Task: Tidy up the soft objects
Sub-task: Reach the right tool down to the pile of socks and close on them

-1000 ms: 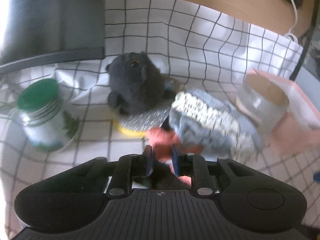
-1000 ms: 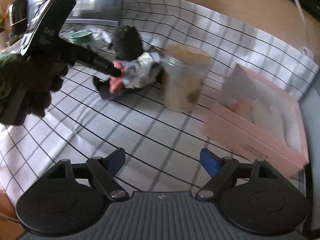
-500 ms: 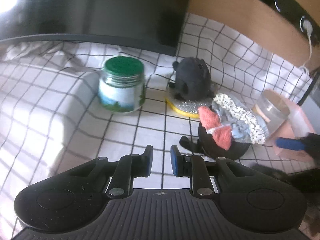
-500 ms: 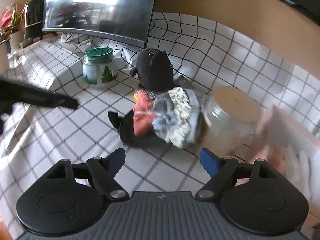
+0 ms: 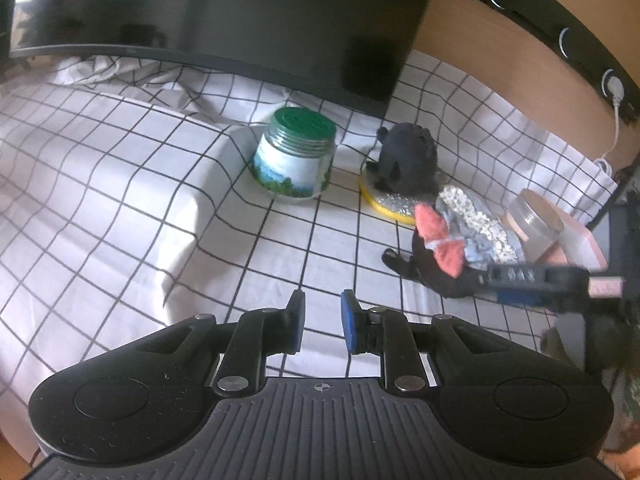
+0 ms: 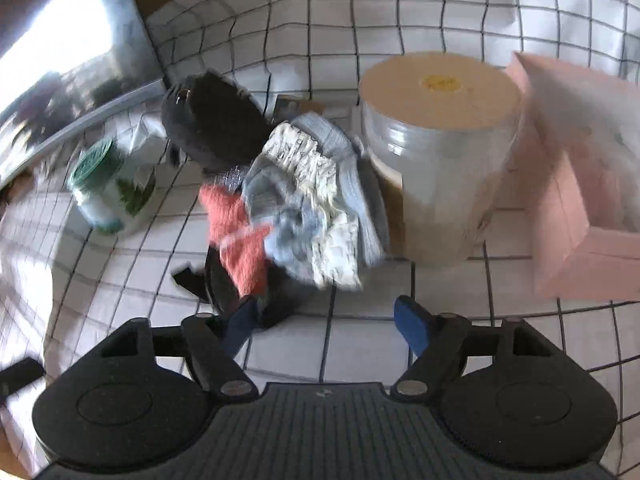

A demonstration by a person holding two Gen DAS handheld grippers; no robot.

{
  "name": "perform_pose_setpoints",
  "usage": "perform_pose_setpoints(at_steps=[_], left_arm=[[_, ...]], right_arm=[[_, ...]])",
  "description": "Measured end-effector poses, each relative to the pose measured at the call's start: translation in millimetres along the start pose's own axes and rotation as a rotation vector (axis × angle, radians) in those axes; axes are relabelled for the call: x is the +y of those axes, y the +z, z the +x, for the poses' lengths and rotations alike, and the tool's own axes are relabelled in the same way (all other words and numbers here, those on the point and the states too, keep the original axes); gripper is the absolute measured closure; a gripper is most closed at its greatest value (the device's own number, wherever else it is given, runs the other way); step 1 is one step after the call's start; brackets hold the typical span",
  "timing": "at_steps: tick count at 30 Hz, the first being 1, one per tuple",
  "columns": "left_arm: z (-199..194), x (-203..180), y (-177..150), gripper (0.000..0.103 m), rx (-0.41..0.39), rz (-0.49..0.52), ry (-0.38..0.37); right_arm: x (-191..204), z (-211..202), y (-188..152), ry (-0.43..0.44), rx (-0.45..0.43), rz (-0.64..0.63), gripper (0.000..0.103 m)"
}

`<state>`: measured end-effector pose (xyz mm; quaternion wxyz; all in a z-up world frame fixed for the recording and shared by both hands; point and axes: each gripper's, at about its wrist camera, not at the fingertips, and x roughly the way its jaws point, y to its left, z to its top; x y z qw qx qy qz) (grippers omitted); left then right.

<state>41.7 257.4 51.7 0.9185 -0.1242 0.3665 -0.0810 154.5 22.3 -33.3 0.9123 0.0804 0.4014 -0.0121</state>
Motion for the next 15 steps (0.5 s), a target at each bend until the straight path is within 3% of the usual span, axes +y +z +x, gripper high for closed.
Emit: perform_pose_setpoints(at_steps=[1,4,15], left_arm=[[0,0,-1,0.081,0.001,0.0,0.0],[0,4,-3,0.081,0.007,-0.011,0.005],[9,0,-4,0.081,0.019,-0.024,-0.029]], right_arm=[[3,3,2,0.013,0.004,-0.018,0.064],[13,5,4,0.064,0.029,-0.046,0.084],[65,-30,-27,0.305,0.059,-0.295,0.087]])
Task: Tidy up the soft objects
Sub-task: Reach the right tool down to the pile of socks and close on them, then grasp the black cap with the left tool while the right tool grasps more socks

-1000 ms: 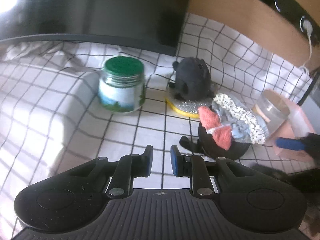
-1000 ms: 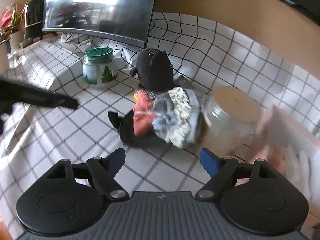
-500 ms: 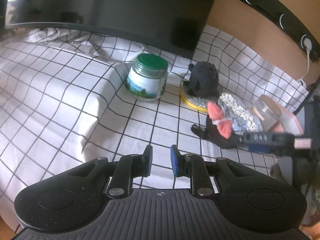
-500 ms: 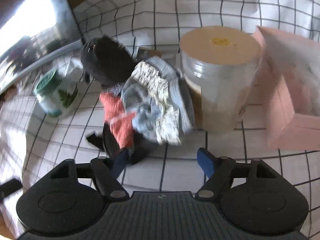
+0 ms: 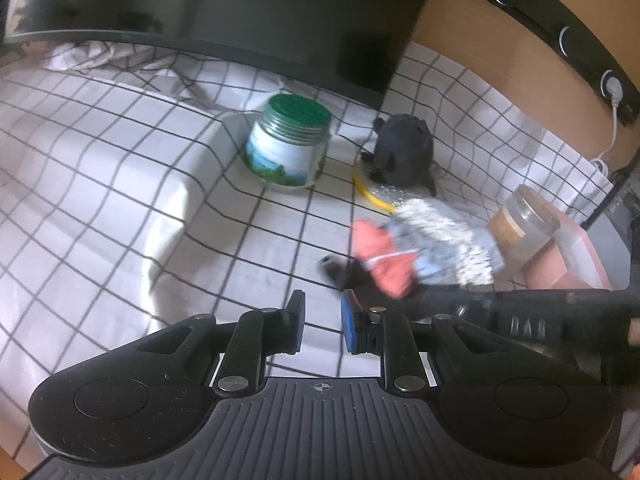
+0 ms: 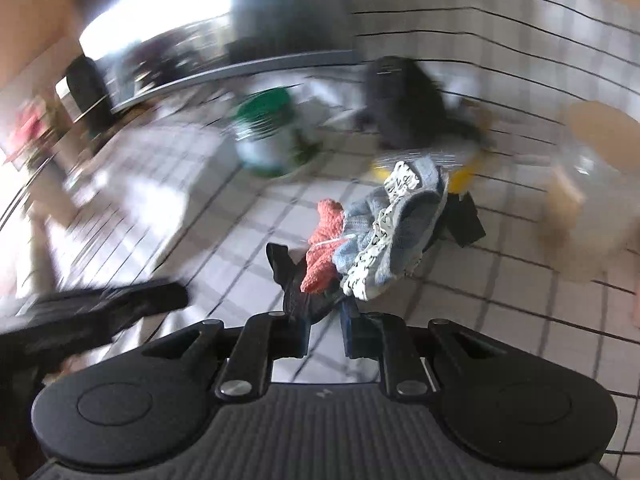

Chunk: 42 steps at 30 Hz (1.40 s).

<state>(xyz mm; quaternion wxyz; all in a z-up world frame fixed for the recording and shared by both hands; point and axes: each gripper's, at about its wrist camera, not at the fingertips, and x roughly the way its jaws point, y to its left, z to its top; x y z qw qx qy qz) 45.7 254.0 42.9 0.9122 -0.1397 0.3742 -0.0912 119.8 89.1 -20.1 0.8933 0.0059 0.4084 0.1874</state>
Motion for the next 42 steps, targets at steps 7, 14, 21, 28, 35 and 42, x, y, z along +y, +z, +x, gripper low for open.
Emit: perform_pose_setpoints(at_steps=[7,14,21,28,35,42], left_arm=[[7,-1,0,0.081,-0.004,-0.038,0.025],[-1,14,-1,0.081,-0.043,-0.107,0.062],[-11,19,-9,0.081,-0.035,-0.104,0.053],[-23,26,-12,0.081,-0.04,-0.092,0.061],[-16,25,-8,0.081,-0.041,-0.098,0.048],[1,3,0,0.081,-0.035,-0.057,-0.012]], right_arm=[[10,-31,-18,-0.011,-0.013,-0.183,0.05],[21,-60,-15,-0.099,-0.114,-0.454,0.036],[36,-12,17,-0.092,-0.062,-0.524,0.019],[30,27,17,-0.077,0.017,-0.496,0.065],[32,-11,38,-0.076,-0.051,-0.451,0.091],[31,-86,66,-0.098,-0.257,-0.406,0.091]])
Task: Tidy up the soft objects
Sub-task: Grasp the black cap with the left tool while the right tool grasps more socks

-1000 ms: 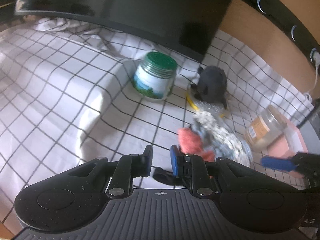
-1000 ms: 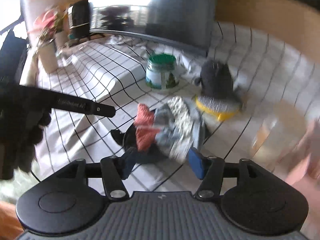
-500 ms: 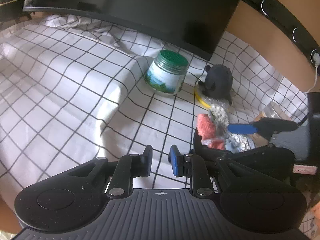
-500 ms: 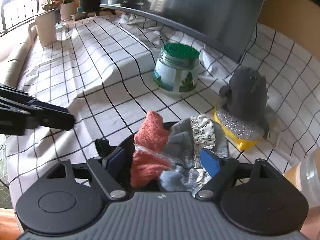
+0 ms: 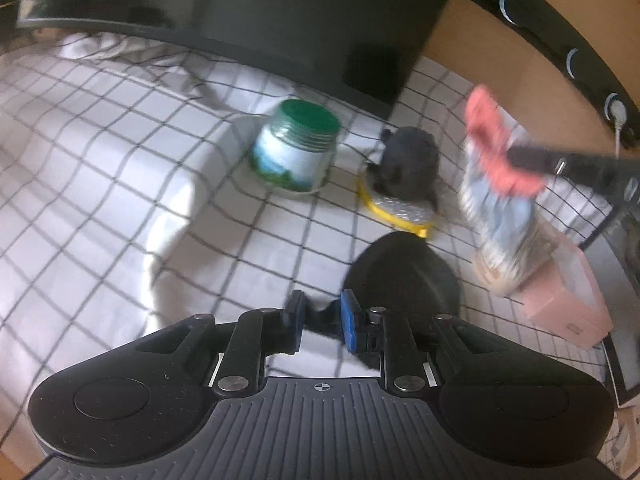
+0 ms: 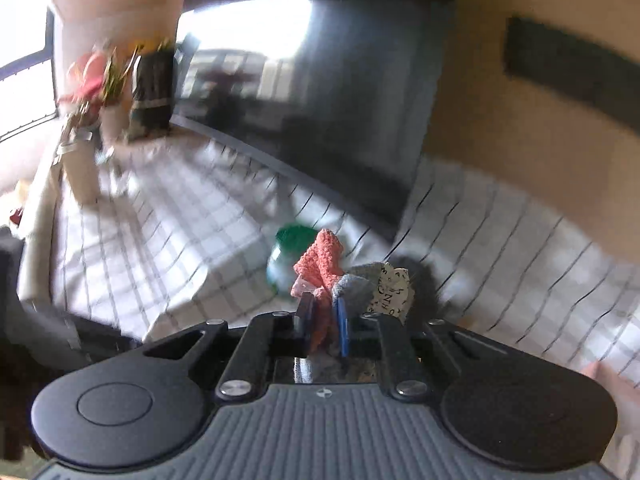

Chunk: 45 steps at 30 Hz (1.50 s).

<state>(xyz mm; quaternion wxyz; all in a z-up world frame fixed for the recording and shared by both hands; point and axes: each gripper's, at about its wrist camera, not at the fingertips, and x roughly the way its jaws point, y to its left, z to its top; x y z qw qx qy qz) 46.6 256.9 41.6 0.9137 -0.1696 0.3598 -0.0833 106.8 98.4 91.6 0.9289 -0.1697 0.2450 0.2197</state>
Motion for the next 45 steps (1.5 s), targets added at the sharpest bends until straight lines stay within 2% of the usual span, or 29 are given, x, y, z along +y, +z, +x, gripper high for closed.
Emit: perform_pose_setpoints(at_steps=[4,7,11,16,21,23,25,26,29,32,37,40,45], left_arm=[[6,-12,3,0.081,-0.004,0.03,-0.027],[11,-17,5,0.081,-0.008,0.045,-0.033],[16,-21,12,0.081,-0.012,0.079,-0.039],[22,-27,24,0.081,-0.014,0.141,-0.053],[28,-29,30,0.081,-0.002,0.189,-0.074],[30,-29,32,0.081,0.005,0.215,-0.082],[31,-28,34,0.08,0.006,0.235,-0.089],[31,-26,35,0.08,0.007,0.239,-0.089],[33,-19,41,0.08,0.012,0.224,-0.106],[35,-13,46,0.08,0.027,0.208,-0.132],[46,-20,44,0.08,0.072,0.243,-0.161],[54,-29,39,0.08,0.086,0.291,-0.136],[62,-37,34,0.077,0.082,0.33,-0.117]], right_arm=[[-12,-20,2,-0.099,-0.044,-0.014,0.091],[-21,-25,-10,-0.148,-0.014,-0.005,0.091],[-26,-28,-47,-0.197,0.076,-0.008,0.091],[-26,-10,-103,-0.245,0.229,0.012,0.091],[-21,0,-130,-0.19,0.309,0.069,0.09],[-19,-1,-130,-0.152,0.305,0.076,0.079],[-14,-8,-126,-0.123,0.279,0.066,0.037],[-13,-13,-123,-0.118,0.251,0.062,0.031],[-11,-21,-109,-0.102,0.185,0.058,0.03],[-11,-12,-93,-0.121,0.161,0.062,0.03],[-11,39,-85,-0.163,0.195,0.082,0.03],[-16,66,-90,-0.188,0.247,0.116,0.03],[-22,80,-98,-0.196,0.268,0.149,0.03]])
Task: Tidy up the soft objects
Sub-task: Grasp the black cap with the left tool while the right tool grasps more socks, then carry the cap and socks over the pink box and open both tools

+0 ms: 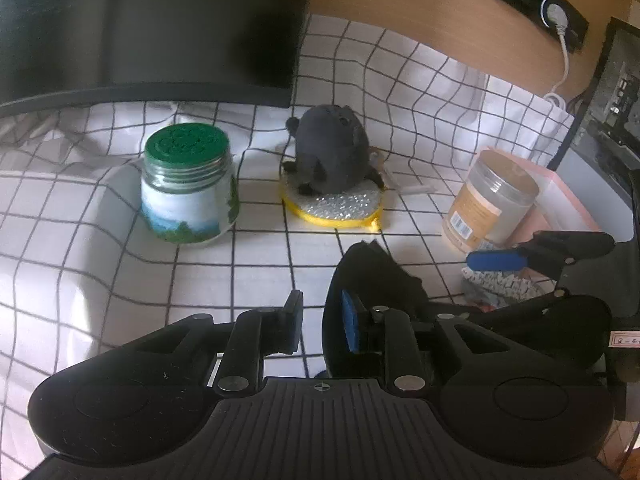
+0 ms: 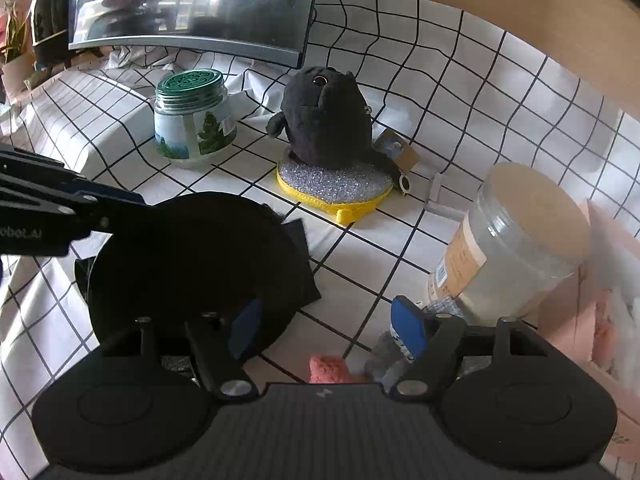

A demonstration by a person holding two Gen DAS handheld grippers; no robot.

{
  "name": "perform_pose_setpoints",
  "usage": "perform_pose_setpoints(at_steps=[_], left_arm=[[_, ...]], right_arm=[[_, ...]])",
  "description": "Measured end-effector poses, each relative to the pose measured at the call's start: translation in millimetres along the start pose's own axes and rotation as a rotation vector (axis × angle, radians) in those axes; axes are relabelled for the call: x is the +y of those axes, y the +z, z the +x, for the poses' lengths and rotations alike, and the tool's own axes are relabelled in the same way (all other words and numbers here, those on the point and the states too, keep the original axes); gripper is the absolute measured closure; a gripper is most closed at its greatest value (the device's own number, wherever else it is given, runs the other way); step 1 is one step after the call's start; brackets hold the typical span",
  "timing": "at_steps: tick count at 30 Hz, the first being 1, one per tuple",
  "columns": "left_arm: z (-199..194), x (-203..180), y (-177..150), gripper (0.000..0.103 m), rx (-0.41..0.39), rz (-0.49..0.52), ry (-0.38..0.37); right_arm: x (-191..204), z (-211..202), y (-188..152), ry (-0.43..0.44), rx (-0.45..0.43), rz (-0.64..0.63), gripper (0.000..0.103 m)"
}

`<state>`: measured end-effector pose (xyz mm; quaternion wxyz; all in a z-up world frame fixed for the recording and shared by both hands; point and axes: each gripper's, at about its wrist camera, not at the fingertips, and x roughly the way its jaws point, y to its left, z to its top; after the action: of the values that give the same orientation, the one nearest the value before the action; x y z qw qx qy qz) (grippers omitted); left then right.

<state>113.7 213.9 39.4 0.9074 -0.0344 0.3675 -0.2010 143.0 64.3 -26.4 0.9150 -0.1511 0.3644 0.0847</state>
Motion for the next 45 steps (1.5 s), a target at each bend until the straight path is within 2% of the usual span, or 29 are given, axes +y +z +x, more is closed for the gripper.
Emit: perform_pose_setpoints(at_steps=[5,8,10,15,21,24,26,27,30,32,34,37,39,45], left_arm=[[8,-3,3,0.072,0.011,0.0,-0.012],[8,-7,7,0.072,0.002,0.004,-0.068],[11,-13,9,0.072,0.005,0.026,-0.074],[31,-21,12,0.072,0.044,0.046,-0.053],[50,-23,11,0.072,0.112,0.009,-0.1],[53,-24,11,0.072,0.124,0.005,-0.11],[53,-26,10,0.073,0.129,0.011,-0.113],[54,-27,10,0.073,0.132,0.014,-0.117],[54,-28,10,0.075,0.156,0.008,-0.144],[52,-28,9,0.077,0.156,-0.016,-0.151],[47,-29,7,0.079,0.142,-0.036,-0.135],[39,-28,2,0.081,0.125,-0.067,-0.116],[34,-27,-2,0.081,0.123,-0.091,-0.121],[10,-28,-11,0.082,0.102,-0.105,-0.13]], right_arm=[[0,2,-3,0.007,-0.001,0.002,0.03],[-2,4,-4,0.004,0.01,0.003,0.03],[-3,3,-5,0.009,0.008,0.015,0.03],[-3,4,-5,0.012,0.005,0.008,0.03],[-7,1,-6,0.026,0.0,0.014,0.03],[-14,-9,-6,0.029,-0.02,0.023,0.03],[-18,-26,-7,0.022,-0.068,0.006,0.03],[-20,-34,-9,0.019,-0.092,-0.013,0.029],[-28,-63,-20,0.017,-0.139,-0.074,0.014],[-38,-79,-31,0.014,-0.155,-0.079,0.012],[-50,-87,-43,0.021,-0.137,-0.048,0.008],[-61,-86,-57,0.045,-0.09,0.017,0.007],[-60,-79,-63,0.027,-0.072,0.036,0.007],[-49,-48,-59,0.033,-0.063,0.057,0.007]])
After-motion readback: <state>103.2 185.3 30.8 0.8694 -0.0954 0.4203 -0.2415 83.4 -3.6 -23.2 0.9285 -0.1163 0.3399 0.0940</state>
